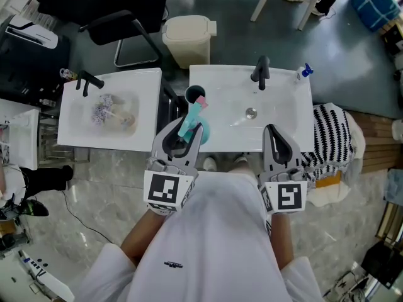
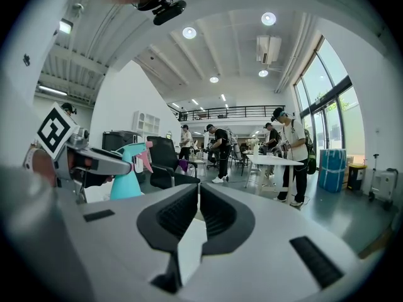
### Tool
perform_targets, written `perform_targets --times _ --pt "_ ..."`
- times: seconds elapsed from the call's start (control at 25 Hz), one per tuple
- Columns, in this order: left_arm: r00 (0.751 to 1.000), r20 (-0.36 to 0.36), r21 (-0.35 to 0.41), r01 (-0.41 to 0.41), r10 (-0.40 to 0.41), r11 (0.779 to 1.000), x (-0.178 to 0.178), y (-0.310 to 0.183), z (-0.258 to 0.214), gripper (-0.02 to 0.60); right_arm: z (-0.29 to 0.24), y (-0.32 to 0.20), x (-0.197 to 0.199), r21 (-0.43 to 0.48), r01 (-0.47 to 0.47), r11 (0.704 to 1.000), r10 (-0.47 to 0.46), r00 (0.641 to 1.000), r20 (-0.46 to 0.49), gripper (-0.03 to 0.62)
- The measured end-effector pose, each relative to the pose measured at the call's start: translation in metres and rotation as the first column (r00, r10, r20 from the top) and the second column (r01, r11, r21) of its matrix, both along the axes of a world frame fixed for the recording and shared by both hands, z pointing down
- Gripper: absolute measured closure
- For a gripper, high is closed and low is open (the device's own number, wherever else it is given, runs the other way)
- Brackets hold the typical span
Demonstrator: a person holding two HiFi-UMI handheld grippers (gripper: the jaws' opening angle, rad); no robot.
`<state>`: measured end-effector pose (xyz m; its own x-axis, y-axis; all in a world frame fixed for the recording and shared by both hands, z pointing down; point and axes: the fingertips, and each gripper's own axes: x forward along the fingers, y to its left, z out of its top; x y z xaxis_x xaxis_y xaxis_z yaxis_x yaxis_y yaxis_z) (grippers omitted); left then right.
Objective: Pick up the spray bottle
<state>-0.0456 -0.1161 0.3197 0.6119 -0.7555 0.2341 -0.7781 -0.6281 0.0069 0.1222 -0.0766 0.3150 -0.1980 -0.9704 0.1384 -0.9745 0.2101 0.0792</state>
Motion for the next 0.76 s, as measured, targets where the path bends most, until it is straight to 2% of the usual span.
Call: perform_targets --times 0.76 --pt "1.000 -0.006 -0.007 -0.006 0.006 1.000 0.0024 -0.0012 0.0045 0.446 0.0051 0.0006 0.0051 -0.009 -0.012 1.000 0.012 1.000 0.001 0.588"
